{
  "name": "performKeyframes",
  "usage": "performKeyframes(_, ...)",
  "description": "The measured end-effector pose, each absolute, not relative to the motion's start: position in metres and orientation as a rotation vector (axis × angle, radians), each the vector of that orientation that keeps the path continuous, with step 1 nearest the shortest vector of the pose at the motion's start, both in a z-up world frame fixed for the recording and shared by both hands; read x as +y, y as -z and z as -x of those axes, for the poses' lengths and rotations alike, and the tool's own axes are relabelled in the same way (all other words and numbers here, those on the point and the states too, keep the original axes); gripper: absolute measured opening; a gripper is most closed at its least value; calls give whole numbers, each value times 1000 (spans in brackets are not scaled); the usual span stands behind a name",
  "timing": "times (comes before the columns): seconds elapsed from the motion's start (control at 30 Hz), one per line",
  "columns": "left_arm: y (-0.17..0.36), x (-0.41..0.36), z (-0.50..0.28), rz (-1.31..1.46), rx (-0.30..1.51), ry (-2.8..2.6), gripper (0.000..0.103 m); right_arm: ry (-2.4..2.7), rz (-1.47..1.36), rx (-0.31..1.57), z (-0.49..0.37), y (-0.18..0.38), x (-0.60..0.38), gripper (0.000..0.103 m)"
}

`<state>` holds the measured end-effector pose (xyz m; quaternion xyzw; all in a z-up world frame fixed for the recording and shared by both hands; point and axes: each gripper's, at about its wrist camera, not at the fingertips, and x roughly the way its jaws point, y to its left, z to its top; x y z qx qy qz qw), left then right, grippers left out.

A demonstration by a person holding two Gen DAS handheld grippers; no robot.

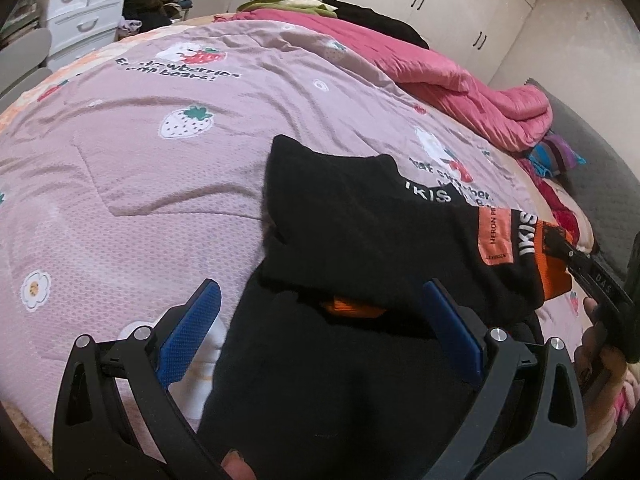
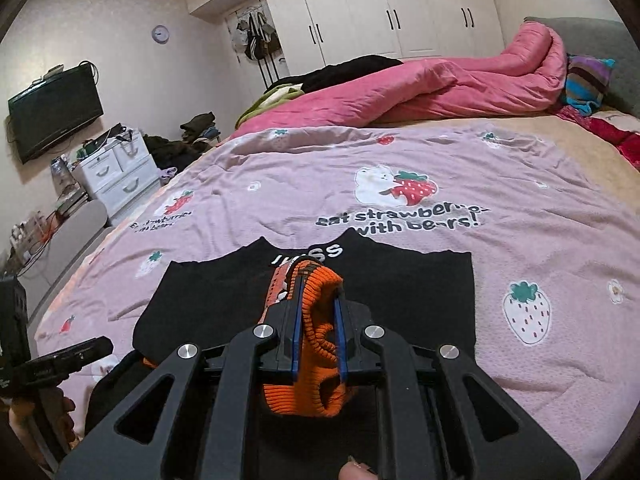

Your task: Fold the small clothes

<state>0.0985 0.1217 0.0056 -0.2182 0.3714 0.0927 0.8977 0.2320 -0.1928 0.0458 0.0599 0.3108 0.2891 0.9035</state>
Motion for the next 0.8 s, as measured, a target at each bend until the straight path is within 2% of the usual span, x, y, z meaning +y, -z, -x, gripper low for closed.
performKeyframes(0.53,-3,118,-103,458,766,-187,93,-523,-123,704,-238,-26,-209,12)
performKeyframes(0.77,-1,111,-106,456,765,-177,82,-502,-138,733,-241,-21,-215,12)
performKeyframes(0.8,-1,111,-106,458,765,-175,78,-500,-140,737,-242,-21,-216,12)
